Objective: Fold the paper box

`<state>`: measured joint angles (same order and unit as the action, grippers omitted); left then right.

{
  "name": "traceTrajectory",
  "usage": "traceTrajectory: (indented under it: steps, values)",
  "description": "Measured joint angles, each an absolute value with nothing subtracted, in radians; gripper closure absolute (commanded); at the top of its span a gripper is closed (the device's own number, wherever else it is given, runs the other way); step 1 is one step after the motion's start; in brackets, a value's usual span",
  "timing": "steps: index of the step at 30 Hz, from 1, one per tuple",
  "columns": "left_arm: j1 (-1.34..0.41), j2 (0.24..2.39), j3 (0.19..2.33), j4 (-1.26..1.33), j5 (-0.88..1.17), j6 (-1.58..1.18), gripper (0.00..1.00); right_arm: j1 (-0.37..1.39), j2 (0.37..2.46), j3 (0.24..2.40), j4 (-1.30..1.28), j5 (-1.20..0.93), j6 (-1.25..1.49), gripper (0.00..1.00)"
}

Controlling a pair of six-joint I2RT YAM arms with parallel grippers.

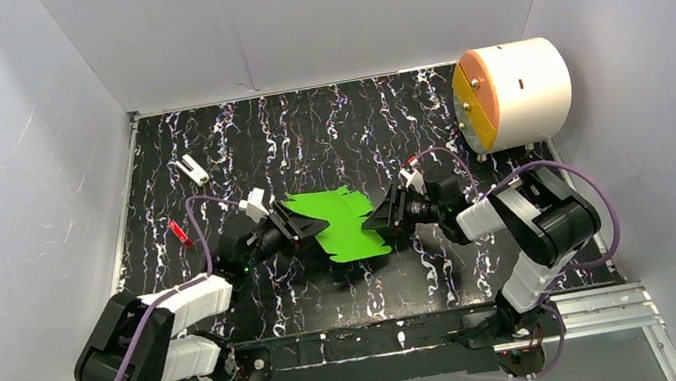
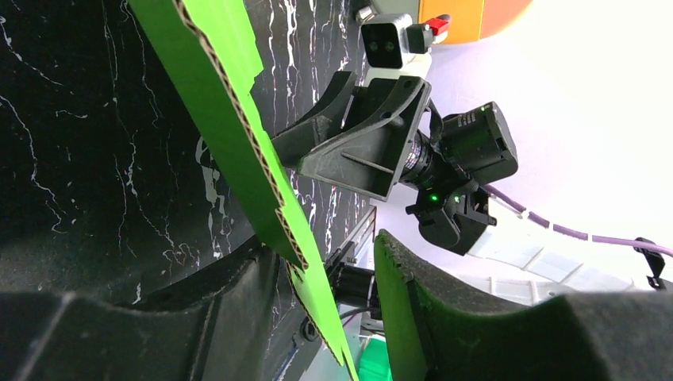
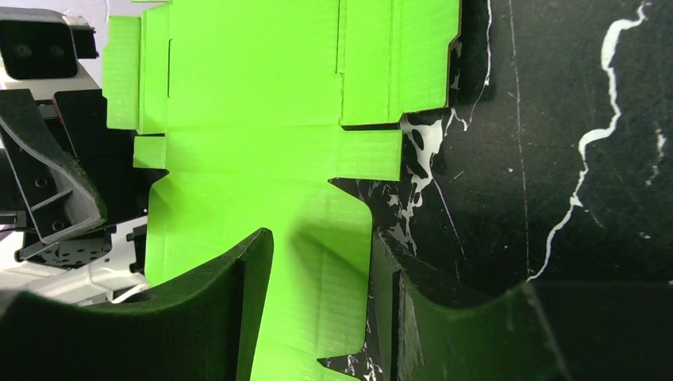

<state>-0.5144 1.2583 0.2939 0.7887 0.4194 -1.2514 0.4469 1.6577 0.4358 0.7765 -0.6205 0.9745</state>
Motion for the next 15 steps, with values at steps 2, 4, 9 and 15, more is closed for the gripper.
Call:
traceTrajectory:
  steps: [2, 4, 9, 15]
  values:
    - [-0.514, 1.265, 0.294, 0.791, 0.423, -1.259, 0.59, 0.447, 1.662, 0.436, 0.778, -0.629, 0.974, 0.43]
    - [-0.514, 1.282, 0.294, 0.789, 0.426, -1.268, 0.64, 0.447, 1.663, 0.438, 0.778, -0.633, 0.974, 0.43]
    - [-0.514, 1.311, 0.294, 0.765, 0.426, -1.279, 0.75, 0.447, 1.662, 0.451, 0.778, -0.632, 0.965, 0.42]
    - [-0.514, 1.297, 0.294, 0.69, 0.409, -1.23, 0.91, 0.447, 1.645, 0.451, 0.745, -0.611, 0.935, 0.39]
